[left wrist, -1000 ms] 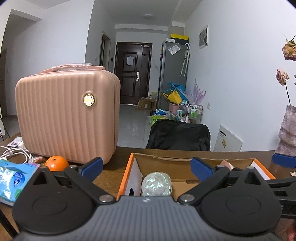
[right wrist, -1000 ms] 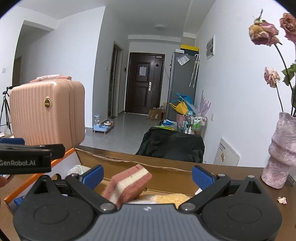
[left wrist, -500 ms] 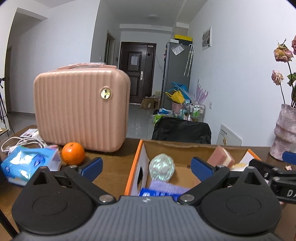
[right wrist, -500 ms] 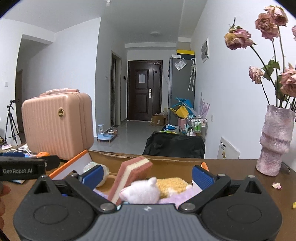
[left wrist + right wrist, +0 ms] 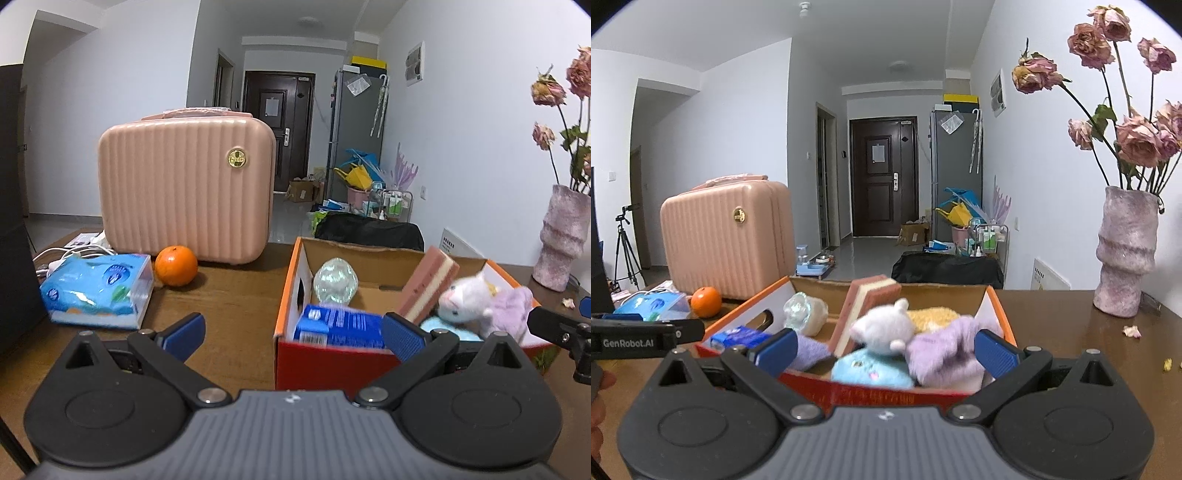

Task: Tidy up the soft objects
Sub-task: 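Move both tools back toward the pink satin scrunchie and a white tissue on the table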

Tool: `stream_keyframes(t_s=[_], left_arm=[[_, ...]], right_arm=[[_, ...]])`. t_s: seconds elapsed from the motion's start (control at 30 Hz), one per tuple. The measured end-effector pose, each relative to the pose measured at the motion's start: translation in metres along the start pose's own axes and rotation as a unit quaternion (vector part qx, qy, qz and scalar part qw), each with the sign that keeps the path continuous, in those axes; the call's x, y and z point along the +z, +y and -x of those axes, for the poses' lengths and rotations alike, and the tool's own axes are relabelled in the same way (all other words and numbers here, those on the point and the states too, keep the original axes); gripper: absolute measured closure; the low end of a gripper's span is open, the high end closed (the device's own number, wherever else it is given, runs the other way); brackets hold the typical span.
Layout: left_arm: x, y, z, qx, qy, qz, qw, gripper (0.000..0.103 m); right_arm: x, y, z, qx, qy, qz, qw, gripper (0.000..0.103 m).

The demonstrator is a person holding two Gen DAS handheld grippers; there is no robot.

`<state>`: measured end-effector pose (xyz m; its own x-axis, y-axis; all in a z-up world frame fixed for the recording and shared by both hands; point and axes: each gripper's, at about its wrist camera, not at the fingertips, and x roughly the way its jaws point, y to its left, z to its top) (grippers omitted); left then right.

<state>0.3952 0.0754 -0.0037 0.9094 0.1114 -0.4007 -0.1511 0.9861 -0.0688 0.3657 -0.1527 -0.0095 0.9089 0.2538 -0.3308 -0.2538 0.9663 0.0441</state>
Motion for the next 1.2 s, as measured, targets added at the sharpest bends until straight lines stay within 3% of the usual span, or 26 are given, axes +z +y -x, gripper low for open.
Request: stream_keyframes(t_s=[0.8, 1.2], left_arm=[[-0.056, 0.008, 0.097, -0.02, 0.024, -0.024, 0.9992, 0.0], [-0.096, 0.004, 0.132, -0.031, 0.063, -0.039, 0.9968, 0.0]], right_arm=[[-0.067, 0.022, 0.094, 0.02, 0.045, 0.024, 0.999, 0.001], [-0.093, 0.035, 0.13, 0.024, 0.073, 0.028, 0.997, 0.001]])
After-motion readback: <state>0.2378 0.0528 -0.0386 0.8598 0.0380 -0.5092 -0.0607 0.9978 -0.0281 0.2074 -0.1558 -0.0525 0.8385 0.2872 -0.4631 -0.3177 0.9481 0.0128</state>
